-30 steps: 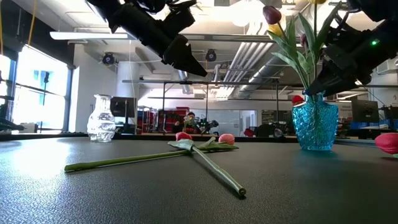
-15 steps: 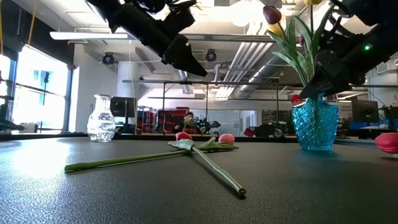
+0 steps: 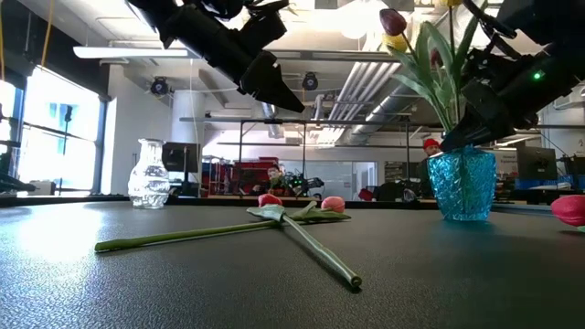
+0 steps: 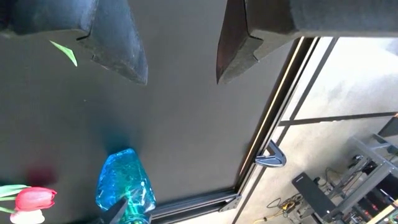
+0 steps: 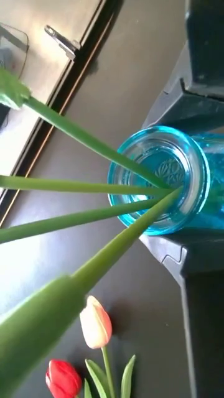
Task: Sort flowers into vase by color
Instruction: Move the blue vase to the top right of the table
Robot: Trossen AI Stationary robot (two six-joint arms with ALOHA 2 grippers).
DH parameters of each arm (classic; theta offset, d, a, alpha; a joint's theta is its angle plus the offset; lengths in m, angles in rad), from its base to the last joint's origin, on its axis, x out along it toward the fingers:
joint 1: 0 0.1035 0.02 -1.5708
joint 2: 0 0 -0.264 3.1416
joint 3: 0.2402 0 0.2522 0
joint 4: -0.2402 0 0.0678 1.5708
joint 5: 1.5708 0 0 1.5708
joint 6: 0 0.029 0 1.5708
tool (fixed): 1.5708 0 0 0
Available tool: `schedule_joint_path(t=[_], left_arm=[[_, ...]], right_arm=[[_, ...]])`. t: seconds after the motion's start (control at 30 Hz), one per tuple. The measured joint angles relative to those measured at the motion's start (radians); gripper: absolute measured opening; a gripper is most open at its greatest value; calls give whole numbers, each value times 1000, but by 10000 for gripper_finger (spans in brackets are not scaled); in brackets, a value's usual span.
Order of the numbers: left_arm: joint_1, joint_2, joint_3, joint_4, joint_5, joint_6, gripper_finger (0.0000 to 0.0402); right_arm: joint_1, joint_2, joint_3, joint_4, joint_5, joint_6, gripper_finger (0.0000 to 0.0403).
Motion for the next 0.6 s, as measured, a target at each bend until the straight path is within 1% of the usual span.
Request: schedule_joint_path(t=[0.1, 0.23, 0.33, 0.43, 0.5, 0.6], left_arm=[[0, 0, 0, 0, 0, 0, 179], [0, 0, 0, 0, 0, 0, 179], [0, 0, 0, -1, 0, 0, 179], [0, 0, 0, 0, 0, 1, 179], [0, 0, 0, 0, 0, 1, 179], [0, 0, 0, 0, 0, 0, 179]], right_arm=[[0, 0, 0, -3, 33, 2, 161], [0, 0, 0, -2, 111, 22, 161], [-5, 0, 0, -12, 177, 87, 170], [-36, 0, 0, -59, 227, 178, 172], [-71, 0, 0, -83, 234, 225, 171], [-139, 0, 0, -86, 229, 226, 171]])
